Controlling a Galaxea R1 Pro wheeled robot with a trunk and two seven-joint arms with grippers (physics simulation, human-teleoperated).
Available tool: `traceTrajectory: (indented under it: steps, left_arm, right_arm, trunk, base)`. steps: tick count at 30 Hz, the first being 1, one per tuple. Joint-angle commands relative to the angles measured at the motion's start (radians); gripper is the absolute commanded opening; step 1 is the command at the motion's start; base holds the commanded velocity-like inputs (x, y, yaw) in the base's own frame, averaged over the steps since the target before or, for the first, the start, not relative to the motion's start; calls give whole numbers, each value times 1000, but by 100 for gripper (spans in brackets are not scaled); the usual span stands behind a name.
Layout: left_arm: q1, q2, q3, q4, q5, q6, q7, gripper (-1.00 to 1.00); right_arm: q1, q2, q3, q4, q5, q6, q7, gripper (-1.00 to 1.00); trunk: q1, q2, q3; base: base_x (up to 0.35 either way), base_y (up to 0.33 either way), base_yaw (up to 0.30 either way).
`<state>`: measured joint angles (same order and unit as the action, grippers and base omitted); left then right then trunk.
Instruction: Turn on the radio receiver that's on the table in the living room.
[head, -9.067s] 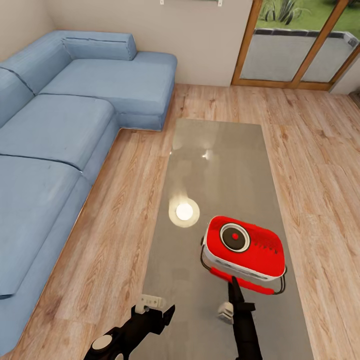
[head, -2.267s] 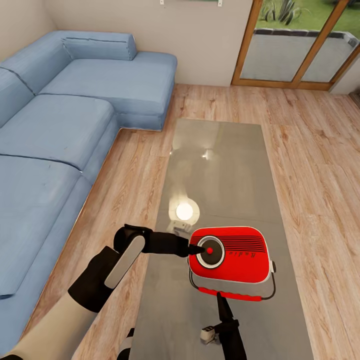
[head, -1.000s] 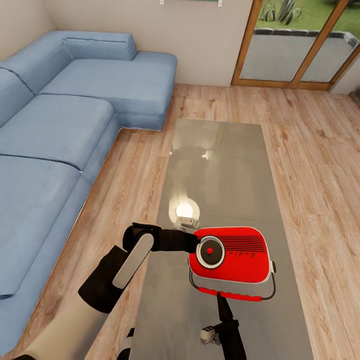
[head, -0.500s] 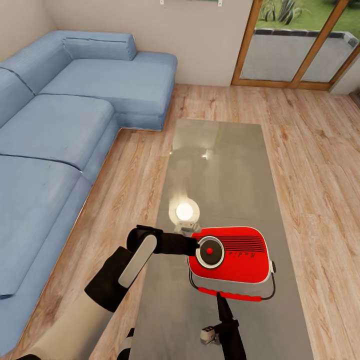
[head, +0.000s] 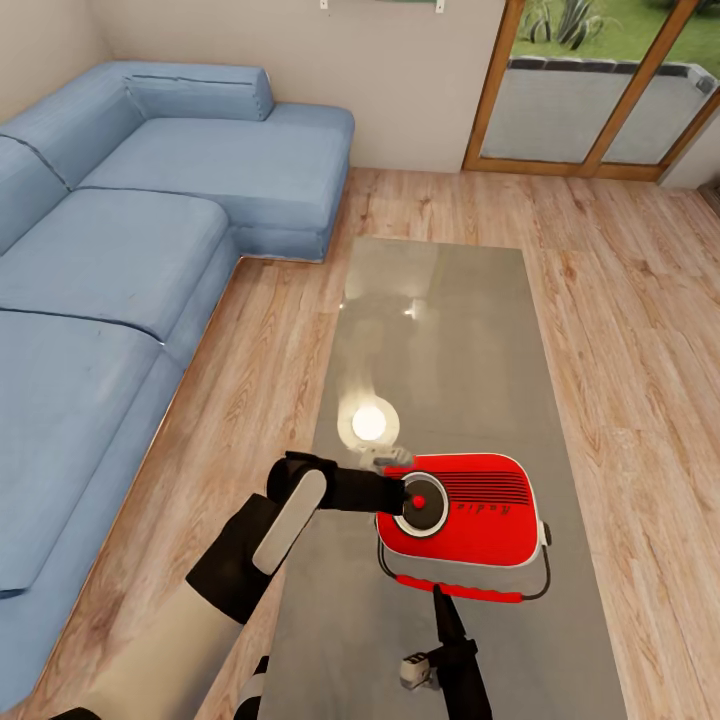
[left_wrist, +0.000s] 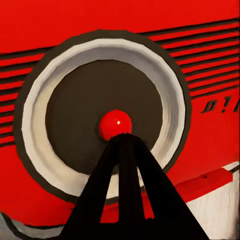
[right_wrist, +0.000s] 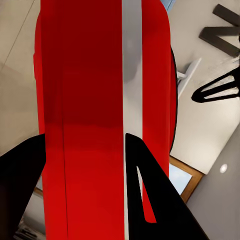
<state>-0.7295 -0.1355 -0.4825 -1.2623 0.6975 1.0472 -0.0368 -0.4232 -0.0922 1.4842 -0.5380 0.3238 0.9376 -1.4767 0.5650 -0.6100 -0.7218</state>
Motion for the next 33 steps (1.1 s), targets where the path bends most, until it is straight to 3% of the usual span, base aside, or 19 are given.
traceTrajectory:
  steps: [1,6,33]
  left_arm:
    - [-1,-7,0,5,-2,0,0,-100]
    - [1,-29,1,36,-2,-2,0,-100]
    - [-34,-32,1,90,0,-7,-2,-100]
  right_arm:
    - [0,0,1,0,5,2,0,-100]
    - [0,0,2,0,5,3,-2,-100]
    - [0,0,2,0,4,3,-1,-100]
  trunk:
    - [0,0,0]
    - [0,0,0]
    - [0,0,0]
  base:
    - [0,0,0]
    - [0,0,0]
    - [0,0,0]
